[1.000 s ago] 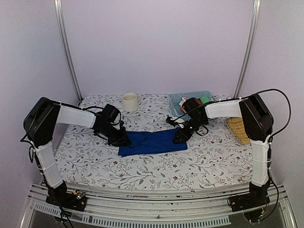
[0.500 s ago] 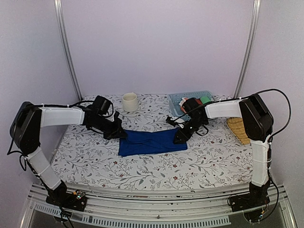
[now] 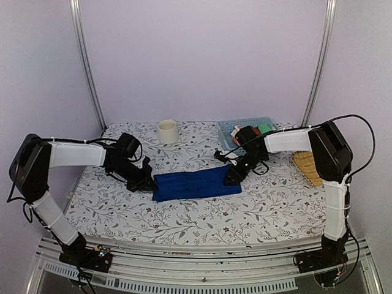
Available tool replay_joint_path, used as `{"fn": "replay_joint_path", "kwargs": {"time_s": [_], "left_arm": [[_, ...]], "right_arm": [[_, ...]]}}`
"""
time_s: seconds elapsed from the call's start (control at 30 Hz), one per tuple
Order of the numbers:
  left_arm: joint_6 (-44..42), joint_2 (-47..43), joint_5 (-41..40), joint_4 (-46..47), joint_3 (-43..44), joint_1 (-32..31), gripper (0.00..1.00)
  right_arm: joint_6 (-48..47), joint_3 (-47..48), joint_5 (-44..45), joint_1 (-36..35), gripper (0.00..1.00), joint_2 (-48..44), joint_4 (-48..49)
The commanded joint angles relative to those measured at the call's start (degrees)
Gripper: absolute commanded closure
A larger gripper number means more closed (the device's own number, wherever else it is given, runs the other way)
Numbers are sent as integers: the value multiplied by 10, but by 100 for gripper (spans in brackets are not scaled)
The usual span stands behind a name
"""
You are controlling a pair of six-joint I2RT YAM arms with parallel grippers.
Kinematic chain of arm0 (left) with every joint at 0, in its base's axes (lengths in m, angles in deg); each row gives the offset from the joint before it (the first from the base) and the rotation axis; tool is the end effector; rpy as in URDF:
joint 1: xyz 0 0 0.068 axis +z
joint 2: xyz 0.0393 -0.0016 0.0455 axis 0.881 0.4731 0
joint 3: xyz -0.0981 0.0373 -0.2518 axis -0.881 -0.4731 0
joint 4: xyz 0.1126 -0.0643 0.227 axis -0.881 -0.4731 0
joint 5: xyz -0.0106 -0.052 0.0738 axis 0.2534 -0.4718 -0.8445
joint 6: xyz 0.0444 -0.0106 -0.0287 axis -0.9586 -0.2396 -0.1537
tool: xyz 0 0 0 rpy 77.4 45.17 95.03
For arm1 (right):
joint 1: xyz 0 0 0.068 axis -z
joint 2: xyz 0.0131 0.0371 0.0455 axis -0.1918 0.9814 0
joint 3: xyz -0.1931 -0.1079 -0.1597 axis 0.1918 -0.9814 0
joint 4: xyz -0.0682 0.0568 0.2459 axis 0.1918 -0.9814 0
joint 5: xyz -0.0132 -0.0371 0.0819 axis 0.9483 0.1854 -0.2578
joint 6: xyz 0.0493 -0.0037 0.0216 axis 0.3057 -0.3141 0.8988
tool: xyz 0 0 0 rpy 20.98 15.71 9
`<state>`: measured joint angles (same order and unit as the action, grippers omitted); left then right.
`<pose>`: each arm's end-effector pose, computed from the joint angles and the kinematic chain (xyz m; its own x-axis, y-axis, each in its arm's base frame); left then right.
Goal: Roll the towels
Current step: Smooth out the towel at the center of the board, then rotate the towel at the center of the board.
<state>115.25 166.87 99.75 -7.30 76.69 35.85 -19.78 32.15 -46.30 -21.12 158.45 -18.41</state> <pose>0.2729 -0.1504 0.1701 -0.9851 -0.1591 -0.0646 -0.0927 0.8096 -0.5796 0.3519 0.2391 0.1391 -0.5098 -0.7210 -0.4693 -0.8592 0.4547 0.2347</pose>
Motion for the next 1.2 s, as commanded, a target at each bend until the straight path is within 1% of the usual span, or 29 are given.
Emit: {"fn": "replay_joint_path", "kwargs": {"time_s": [0.0,0.03,0.1,0.13,0.17,0.23,0.33,0.5,0.63,0.7,0.77,0.83,1.0,1.03,1.17], "left_arm": [[-26,15,7,-43,-7,12,100],[-34,21,1,-56,-2,14,98],[-51,27,-28,-79,18,16,83],[-55,24,-42,-82,25,18,79],[-59,22,-54,-82,33,21,77],[-65,20,-82,-81,48,30,76],[-75,31,-118,-76,72,40,71],[-88,77,-120,-37,104,45,67],[-105,129,-108,-6,130,45,66],[-117,163,-91,-1,148,45,67],[-121,178,-93,-2,157,45,71],[-122,202,-106,-2,159,45,77],[-122,204,-115,-2,158,46,98],[-121,202,-122,-6,157,46,100],[-115,190,-159,-28,155,53,100]], "right_arm": [[-2,-12,-1,2,53,15,-39],[-2,-12,-3,3,53,15,-40],[-3,-12,-6,2,53,16,-41],[-4,-12,-7,3,53,16,-41],[-5,-12,-9,2,53,16,-43],[-6,-11,-14,3,53,17,-45],[-7,-6,-17,3,53,15,-53],[-10,6,-11,2,51,-25,-58],[-11,7,2,3,50,-51,-58],[-12,3,6,3,50,-57,-56],[-14,-4,7,3,50,-56,-54],[-15,-14,8,4,50,-50,-49],[-16,-35,24,5,50,-22,-37],[-14,-36,33,5,50,-15,-36],[-8,-56,56,5,50,0,-29]]}}
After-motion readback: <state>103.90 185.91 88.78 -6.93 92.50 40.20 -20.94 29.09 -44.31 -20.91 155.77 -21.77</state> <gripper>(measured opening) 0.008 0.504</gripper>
